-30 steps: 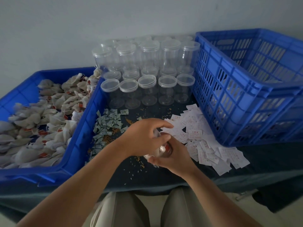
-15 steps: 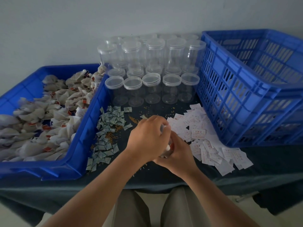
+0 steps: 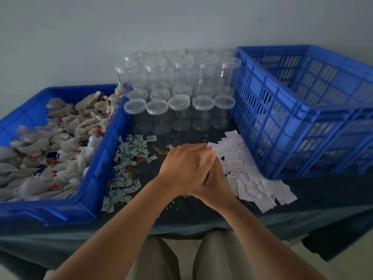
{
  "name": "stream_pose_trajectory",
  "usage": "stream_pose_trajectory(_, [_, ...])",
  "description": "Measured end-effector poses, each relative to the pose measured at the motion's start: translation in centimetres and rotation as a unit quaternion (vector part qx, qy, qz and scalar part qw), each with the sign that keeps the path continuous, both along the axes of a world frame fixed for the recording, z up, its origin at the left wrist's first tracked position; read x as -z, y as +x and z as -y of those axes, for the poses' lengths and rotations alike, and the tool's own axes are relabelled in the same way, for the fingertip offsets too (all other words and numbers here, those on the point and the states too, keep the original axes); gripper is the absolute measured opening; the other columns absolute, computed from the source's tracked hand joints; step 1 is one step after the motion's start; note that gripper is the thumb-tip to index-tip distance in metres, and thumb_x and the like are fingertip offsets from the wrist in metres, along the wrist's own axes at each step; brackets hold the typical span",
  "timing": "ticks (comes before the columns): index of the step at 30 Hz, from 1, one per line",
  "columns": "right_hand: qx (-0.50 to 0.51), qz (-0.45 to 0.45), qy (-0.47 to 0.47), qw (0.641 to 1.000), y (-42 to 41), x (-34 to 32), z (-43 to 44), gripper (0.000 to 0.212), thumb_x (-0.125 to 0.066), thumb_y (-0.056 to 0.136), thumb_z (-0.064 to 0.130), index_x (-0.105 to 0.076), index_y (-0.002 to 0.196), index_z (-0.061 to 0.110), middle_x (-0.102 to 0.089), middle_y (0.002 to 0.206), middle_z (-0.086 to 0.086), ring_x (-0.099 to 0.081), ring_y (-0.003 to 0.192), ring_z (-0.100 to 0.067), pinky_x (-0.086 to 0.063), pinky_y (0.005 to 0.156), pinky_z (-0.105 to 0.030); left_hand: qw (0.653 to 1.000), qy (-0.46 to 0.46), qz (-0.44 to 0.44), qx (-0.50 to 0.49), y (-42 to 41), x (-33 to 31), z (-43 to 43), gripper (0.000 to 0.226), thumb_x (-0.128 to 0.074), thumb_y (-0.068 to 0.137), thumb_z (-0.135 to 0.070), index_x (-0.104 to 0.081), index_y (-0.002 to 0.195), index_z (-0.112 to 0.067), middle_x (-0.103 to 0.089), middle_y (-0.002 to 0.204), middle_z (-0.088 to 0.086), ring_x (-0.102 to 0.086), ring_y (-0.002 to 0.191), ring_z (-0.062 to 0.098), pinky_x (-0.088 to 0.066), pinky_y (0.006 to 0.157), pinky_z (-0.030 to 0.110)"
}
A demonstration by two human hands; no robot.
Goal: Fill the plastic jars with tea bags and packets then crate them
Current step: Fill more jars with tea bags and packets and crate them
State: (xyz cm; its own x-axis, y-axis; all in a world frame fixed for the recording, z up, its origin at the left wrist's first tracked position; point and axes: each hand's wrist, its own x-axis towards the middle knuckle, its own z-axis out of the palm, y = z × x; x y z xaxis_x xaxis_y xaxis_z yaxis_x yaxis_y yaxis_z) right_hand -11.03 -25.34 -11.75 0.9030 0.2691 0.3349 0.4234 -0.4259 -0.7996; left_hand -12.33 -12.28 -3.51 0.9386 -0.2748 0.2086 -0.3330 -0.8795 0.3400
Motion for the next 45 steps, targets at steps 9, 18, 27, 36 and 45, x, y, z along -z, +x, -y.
stream_pose_trajectory(9, [-0.014,0.105,-0.300,0.948,0.3,-6.6,-0.4,0.061,-0.063,0.092,0.050,-0.038,0.145,0.032,-0.059,0.139,0.005,-0.068,0.114,-0.019,-0.053,0.083,-0.033,0.969,-0.206,0.012,-0.134,-0.2,-0.4,1.3,0.067,-0.029,0.096,-0.075,-0.052,0.144,-0.034,-0.053,0.149,-0.013,-0.052,0.135,0.009,-0.045,0.111,0.038])
stream_pose_trajectory(18, [0.138,0.208,-0.095,0.964,-0.5,-17.2,6.9,0.087,-0.074,0.069,0.079,-0.046,0.143,0.042,-0.054,0.133,0.023,-0.057,0.108,0.004,-0.053,0.081,-0.024,0.839,-0.531,0.115,0.025,0.9,-11.3,4.9,0.024,-0.049,0.107,-0.047,-0.063,0.117,-0.030,-0.072,0.107,-0.014,-0.073,0.095,0.005,-0.062,0.077,0.025])
stream_pose_trajectory(27, [0.343,0.326,-0.074,0.878,2.5,-24.8,20.8,0.079,-0.077,0.077,0.062,-0.054,0.143,0.025,-0.061,0.134,0.001,-0.061,0.113,-0.018,-0.047,0.087,-0.032,0.966,-0.245,0.075,0.043,8.7,-12.7,14.1,0.028,-0.049,0.108,-0.041,-0.061,0.121,-0.019,-0.068,0.112,-0.004,-0.065,0.100,0.018,-0.056,0.090,0.043])
stream_pose_trajectory(36, [0.384,0.187,-0.232,0.874,9.4,-26.7,26.8,0.092,-0.062,0.065,0.083,-0.061,0.135,0.023,-0.069,0.130,-0.006,-0.066,0.115,-0.032,-0.051,0.094,-0.040,0.893,-0.240,0.302,0.230,11.4,-8.5,20.9,0.055,-0.067,0.095,-0.016,-0.033,0.052,-0.018,-0.026,0.047,-0.004,-0.024,0.043,0.020,-0.025,0.057,0.032])
stream_pose_trajectory(45, [0.241,0.042,-0.400,0.883,24.0,-26.9,20.5,0.094,-0.062,0.057,0.093,-0.062,0.125,0.028,-0.070,0.125,-0.004,-0.063,0.105,-0.027,-0.044,0.081,-0.036,0.849,-0.308,0.362,0.233,12.6,-7.5,21.6,0.044,-0.052,0.095,-0.016,-0.034,0.055,-0.024,-0.026,0.055,-0.009,-0.026,0.047,0.019,-0.034,0.060,0.037])
